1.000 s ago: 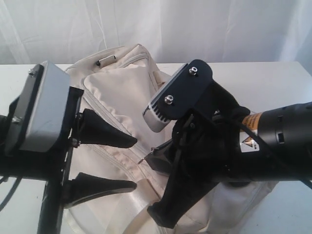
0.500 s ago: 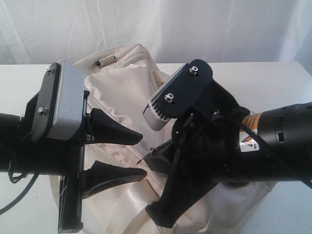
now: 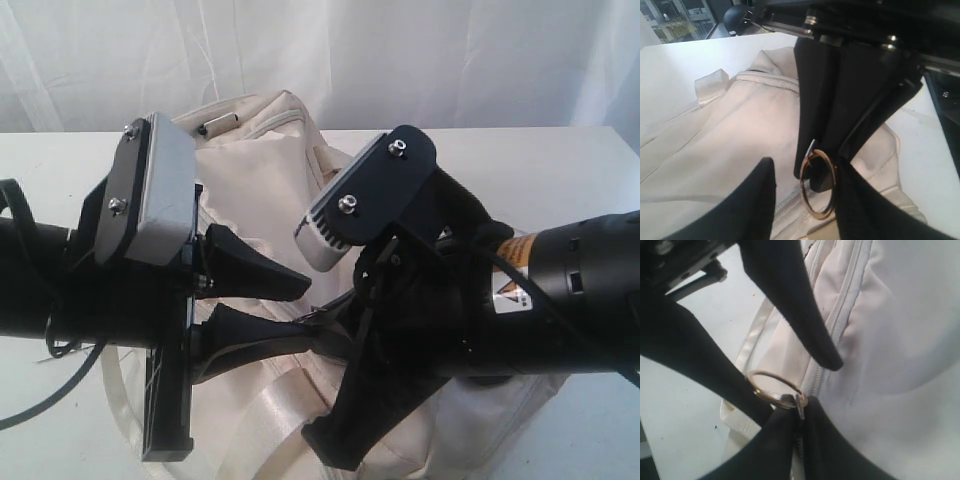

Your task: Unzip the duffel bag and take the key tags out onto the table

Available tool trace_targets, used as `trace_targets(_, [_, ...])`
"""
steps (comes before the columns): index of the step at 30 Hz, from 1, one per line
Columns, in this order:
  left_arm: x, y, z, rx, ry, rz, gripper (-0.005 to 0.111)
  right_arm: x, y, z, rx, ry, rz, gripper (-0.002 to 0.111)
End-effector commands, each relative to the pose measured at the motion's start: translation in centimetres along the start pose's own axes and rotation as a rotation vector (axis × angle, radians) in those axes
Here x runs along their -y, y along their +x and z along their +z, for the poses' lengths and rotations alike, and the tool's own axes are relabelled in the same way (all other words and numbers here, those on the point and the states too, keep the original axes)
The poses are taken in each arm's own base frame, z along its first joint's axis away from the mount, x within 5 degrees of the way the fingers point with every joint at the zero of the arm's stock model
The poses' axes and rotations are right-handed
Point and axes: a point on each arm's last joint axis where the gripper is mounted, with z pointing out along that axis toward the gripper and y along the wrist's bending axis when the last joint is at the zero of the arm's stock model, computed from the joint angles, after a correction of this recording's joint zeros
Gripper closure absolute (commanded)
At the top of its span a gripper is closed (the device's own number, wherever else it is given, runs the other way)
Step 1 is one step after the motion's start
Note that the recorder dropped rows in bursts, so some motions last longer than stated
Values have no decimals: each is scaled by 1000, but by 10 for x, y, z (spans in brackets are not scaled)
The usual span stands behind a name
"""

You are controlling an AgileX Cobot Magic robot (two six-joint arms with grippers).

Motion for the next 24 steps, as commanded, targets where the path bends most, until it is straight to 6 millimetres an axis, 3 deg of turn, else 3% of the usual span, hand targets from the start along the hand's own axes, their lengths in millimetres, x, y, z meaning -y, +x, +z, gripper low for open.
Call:
trace_targets(1, [2,-4,1,38,28,141,79,0,2,0,-8,-5,9,108])
trace_targets(7, [3,-4,1,45,37,141,106,0,2,0,-10,-4,7,108])
trace_targets(24, [5,-11,-6,60,16,172,107,3,10,0,-103,22,-196,108])
